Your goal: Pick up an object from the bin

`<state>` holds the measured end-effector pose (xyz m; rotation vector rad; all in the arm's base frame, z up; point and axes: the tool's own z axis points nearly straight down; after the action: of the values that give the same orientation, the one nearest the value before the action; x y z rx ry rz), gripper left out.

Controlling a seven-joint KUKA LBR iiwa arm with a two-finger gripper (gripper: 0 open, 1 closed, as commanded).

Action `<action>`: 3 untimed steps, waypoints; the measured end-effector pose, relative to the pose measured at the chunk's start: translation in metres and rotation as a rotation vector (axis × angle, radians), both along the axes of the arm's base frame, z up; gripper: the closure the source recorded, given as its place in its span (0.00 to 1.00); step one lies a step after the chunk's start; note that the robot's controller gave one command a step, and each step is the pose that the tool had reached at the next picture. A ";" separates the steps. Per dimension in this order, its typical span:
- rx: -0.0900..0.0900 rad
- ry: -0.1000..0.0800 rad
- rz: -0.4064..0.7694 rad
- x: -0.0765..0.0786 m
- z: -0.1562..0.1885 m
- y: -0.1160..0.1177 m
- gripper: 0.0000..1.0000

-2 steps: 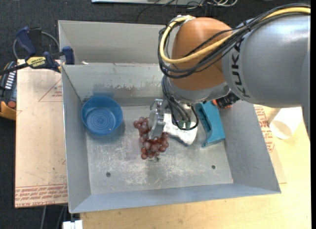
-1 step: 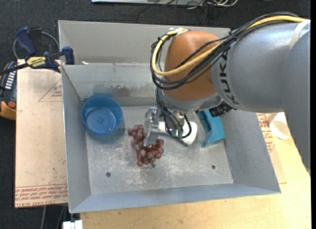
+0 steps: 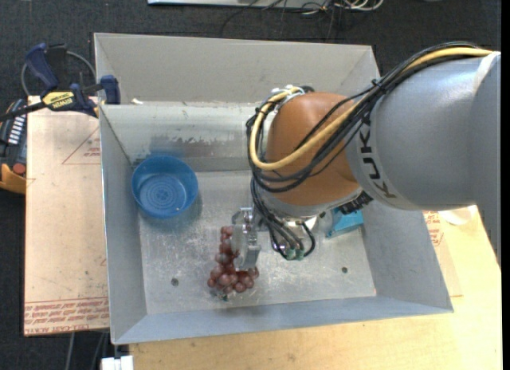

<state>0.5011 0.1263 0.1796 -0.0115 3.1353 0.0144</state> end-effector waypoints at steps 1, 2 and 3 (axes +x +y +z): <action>0.000 0.004 0.086 -0.017 -0.036 0.027 1.00; -0.001 -0.008 0.221 0.008 -0.051 0.002 1.00; 0.000 0.001 0.146 -0.005 -0.010 0.023 1.00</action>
Offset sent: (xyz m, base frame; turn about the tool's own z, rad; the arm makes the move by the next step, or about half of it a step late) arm 0.0084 0.0008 -0.0506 -0.2307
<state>0.4960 0.1489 0.1691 -0.2400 3.1280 0.0147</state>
